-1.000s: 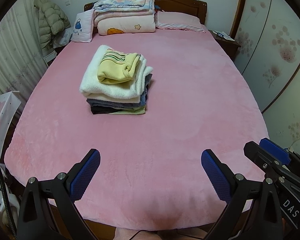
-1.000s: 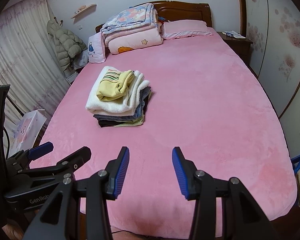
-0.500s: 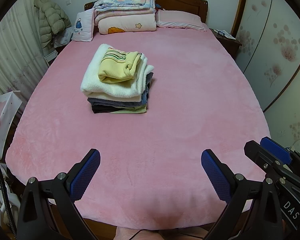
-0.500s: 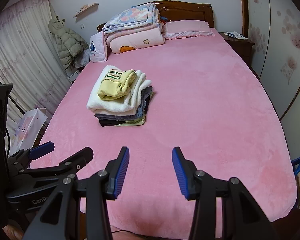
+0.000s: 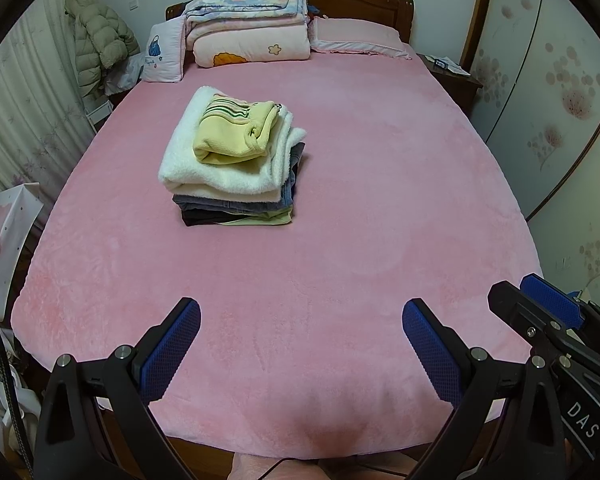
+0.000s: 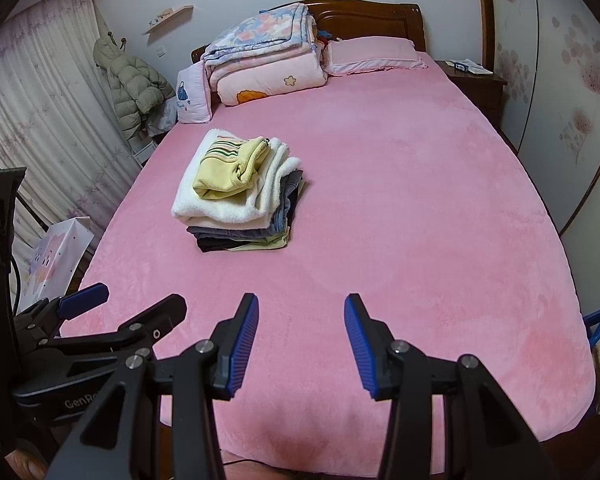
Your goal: Fold large clothes
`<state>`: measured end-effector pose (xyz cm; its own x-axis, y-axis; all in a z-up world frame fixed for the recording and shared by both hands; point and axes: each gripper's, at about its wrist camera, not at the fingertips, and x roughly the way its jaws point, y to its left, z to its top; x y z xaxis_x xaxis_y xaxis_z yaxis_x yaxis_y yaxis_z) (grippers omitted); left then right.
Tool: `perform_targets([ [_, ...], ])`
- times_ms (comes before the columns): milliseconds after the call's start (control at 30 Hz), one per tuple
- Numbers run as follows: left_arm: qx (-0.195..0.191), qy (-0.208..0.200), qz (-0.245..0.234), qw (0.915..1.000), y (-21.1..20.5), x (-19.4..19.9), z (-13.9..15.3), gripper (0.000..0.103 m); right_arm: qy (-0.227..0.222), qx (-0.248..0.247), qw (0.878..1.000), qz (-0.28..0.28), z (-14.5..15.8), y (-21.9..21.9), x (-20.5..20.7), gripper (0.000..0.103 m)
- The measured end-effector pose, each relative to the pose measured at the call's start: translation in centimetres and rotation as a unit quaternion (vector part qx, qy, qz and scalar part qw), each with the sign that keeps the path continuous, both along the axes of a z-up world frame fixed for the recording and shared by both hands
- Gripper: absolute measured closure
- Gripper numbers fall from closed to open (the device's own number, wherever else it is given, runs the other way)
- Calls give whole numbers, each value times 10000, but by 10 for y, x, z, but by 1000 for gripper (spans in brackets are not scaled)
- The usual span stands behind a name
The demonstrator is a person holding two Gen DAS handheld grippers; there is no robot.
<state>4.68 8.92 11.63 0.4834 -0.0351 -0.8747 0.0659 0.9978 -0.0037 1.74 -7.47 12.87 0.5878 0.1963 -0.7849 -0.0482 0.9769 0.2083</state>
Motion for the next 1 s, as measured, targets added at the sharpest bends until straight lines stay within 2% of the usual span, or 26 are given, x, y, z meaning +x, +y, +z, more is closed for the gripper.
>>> perform_targets([
  [1000, -131, 235, -152, 9995, 6, 7, -7, 3, 121, 19, 9998, -143, -7, -7, -9, 58],
])
